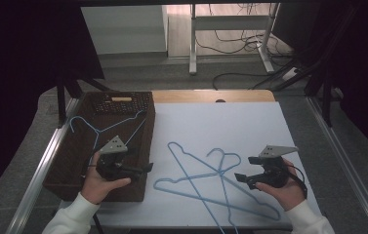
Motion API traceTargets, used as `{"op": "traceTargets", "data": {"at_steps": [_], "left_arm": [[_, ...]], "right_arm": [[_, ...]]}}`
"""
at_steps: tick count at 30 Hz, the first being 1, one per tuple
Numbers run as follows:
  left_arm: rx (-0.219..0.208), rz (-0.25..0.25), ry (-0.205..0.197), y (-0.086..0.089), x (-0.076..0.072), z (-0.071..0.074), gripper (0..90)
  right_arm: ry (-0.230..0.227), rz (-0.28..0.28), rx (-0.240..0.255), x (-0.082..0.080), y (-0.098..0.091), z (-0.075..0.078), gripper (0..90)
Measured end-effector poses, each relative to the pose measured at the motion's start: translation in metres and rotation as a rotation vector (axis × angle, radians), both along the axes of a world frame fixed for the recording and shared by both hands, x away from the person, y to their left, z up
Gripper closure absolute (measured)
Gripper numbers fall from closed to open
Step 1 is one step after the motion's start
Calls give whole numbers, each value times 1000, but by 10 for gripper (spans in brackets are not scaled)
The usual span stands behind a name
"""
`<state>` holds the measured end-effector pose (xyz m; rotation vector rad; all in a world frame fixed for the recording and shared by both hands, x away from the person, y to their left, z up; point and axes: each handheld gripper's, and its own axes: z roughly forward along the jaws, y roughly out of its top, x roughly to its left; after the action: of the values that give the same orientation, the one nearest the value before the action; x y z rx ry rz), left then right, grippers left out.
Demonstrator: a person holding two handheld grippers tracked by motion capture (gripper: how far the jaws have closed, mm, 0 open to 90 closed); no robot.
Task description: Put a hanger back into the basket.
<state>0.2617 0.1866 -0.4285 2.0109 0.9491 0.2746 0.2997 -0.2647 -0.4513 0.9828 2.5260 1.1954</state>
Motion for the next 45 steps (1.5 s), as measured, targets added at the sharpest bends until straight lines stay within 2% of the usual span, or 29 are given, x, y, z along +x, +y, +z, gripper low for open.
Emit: {"op": "traceTargets", "data": {"at_steps": [3,9,14,22,28,33,38,45], "left_arm": [[11,-2,0,-2,-1,-1,132],[3,-7,-12,-3,-6,1,134],[4,-9,-11,-4,-7,0,135],[7,-10,-5,-5,-7,-2,136],[8,-11,-9,-5,-7,-2,135],[8,-12,-5,-6,-7,-3,135],[12,-17,-3,-7,-7,-4,136],[13,-21,-6,-9,-8,-3,136]], "right_arm": [[11,1,-17,-1,3,-3,167],[27,-9,-48,-2,9,-7,190],[36,5,-67,-2,15,-10,211],[64,7,-142,4,27,-19,276],[109,22,-195,15,38,-25,357],[137,31,-264,23,49,-30,402],[148,37,-334,25,54,-38,439],[163,43,-380,28,59,-45,486]]}}
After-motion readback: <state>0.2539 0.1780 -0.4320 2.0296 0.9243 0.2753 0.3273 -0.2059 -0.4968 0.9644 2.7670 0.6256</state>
